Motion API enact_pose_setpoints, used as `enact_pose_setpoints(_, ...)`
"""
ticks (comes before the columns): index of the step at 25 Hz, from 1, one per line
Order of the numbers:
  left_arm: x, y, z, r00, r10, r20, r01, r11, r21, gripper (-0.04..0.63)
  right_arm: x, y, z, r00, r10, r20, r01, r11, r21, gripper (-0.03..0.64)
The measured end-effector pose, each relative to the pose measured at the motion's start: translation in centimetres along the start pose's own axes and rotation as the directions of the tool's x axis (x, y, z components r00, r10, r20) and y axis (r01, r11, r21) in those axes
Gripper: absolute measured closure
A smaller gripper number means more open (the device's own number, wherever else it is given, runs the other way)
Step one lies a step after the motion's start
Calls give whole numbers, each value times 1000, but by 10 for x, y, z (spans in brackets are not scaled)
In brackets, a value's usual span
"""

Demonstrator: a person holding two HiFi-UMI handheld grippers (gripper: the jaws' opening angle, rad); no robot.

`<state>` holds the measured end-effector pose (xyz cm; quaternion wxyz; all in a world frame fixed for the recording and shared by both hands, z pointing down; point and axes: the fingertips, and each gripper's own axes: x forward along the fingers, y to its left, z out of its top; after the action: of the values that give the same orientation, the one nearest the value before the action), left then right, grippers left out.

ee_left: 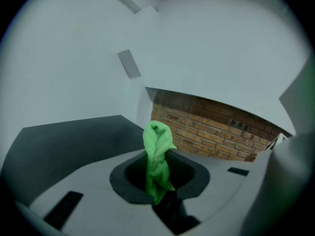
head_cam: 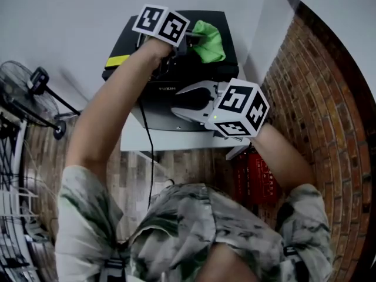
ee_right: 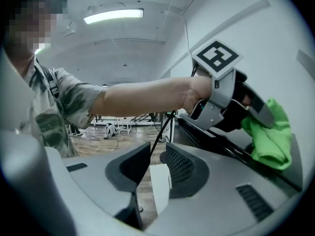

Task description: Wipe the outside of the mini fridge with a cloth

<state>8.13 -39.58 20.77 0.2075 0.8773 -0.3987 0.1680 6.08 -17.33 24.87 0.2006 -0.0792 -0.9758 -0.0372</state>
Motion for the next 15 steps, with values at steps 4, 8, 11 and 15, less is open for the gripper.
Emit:
enact_pose_setpoints(4,-40,40,-19,996,81,-36,-81,997,8,517,15,3,6,1000,10,3,-10,1000,2,499)
enact_pose_setpoints(8,-79,82,-32,980,185,-68,-183,983,32,517,31,8,9,1000,31,-2,-31,1000,-3,499)
enact_pose_setpoints(11,-111,116,-45,960,264,-88,-262,964,33,517,40,12,11,999,46,-9,-46,999,-15,499)
enact_pose_setpoints(15,-157,154,-65,934,340,-105,-340,940,25,517,55,15,20,999,47,-10,-47,999,-20,499)
